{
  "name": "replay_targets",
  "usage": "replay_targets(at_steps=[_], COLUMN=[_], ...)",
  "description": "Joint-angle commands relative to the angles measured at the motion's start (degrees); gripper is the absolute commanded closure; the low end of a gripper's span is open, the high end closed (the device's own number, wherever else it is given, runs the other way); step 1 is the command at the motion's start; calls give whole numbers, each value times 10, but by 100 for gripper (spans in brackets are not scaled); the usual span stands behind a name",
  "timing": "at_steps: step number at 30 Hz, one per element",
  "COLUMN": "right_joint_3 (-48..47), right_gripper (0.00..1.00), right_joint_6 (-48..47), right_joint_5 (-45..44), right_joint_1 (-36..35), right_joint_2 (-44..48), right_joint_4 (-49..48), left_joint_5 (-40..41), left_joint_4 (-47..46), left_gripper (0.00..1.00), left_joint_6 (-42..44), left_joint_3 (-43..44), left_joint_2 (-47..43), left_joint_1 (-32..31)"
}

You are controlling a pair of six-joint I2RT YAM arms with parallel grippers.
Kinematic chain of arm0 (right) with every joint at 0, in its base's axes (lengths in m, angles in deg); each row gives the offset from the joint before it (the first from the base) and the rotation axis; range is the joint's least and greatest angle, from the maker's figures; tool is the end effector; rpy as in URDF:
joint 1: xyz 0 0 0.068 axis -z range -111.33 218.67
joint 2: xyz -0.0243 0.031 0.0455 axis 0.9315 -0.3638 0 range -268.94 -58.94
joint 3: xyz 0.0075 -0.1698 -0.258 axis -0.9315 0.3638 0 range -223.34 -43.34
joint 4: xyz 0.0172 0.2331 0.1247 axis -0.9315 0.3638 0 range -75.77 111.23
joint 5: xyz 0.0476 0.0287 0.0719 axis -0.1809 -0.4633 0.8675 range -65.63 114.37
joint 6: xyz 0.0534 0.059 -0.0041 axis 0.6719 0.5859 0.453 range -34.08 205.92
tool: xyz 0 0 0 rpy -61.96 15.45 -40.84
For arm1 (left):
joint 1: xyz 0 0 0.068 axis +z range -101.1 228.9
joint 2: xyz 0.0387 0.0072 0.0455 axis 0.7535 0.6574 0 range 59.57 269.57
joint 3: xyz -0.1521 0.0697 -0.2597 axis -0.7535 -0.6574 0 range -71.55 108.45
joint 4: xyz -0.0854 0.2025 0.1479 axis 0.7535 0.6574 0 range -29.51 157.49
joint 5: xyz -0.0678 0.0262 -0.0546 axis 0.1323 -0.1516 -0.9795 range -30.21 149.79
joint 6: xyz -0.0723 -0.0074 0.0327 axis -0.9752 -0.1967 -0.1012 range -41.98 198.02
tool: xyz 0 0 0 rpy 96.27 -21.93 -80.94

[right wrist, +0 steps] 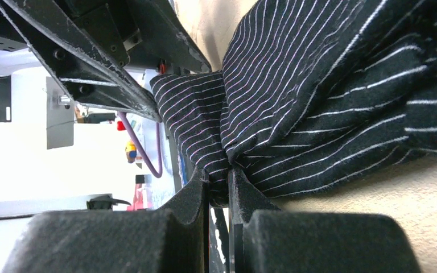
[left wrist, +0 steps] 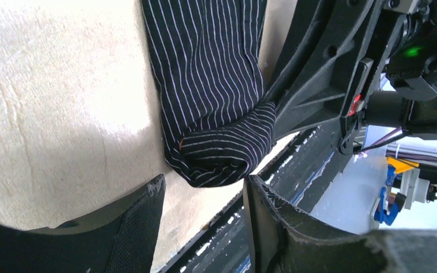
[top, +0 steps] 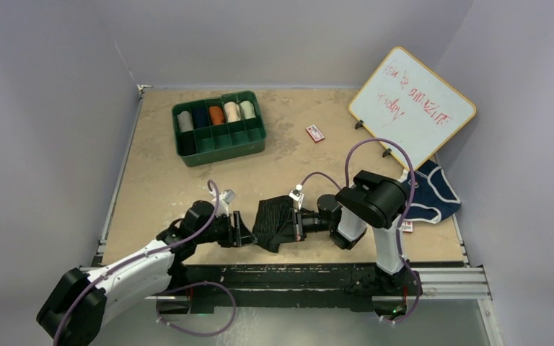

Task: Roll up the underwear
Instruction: Roll the underwear to the center of the board.

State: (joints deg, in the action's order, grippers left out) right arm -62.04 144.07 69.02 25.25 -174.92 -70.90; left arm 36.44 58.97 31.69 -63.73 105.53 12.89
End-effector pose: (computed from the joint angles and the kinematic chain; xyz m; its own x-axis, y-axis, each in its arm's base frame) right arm 0.1848 0.2413 0.1040 -0.9199 -0.0385 -0.3903 -0.3916 0.1466 0.9084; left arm 0.1080 -0.1121 0.1419 -0.9098 -0.1597 -0.3832 0.2014 0.6373 -0.7438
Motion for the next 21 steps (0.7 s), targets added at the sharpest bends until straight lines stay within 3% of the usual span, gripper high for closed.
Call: replay_targets(at_steps=[1, 7, 12, 14, 21], right_joint_3=[13, 12, 14, 14, 9], right_gripper=[94, 92, 86, 82, 73], right_joint_6=[-9, -8, -13, -19, -60], right_joint_5=[-4, 1, 2, 4, -2], right_joint_1=[4, 5, 7, 7, 7], right_joint_2=[-15, -17, -9, -1, 42], right_joint_4=[21, 17, 15, 15, 76], left_joint_5=[27, 50, 79, 90, 99], left_joint_4=[-94, -136, -124, -119, -107], left_gripper=[49, 52, 74, 79, 81], left_joint_6=[-1, -11, -24, -30, -28], left_joint_3=[-6, -9, -9, -10, 16], left_joint_2=[30, 96, 152, 162, 192], left_joint_1=[2, 2, 0, -1, -5])
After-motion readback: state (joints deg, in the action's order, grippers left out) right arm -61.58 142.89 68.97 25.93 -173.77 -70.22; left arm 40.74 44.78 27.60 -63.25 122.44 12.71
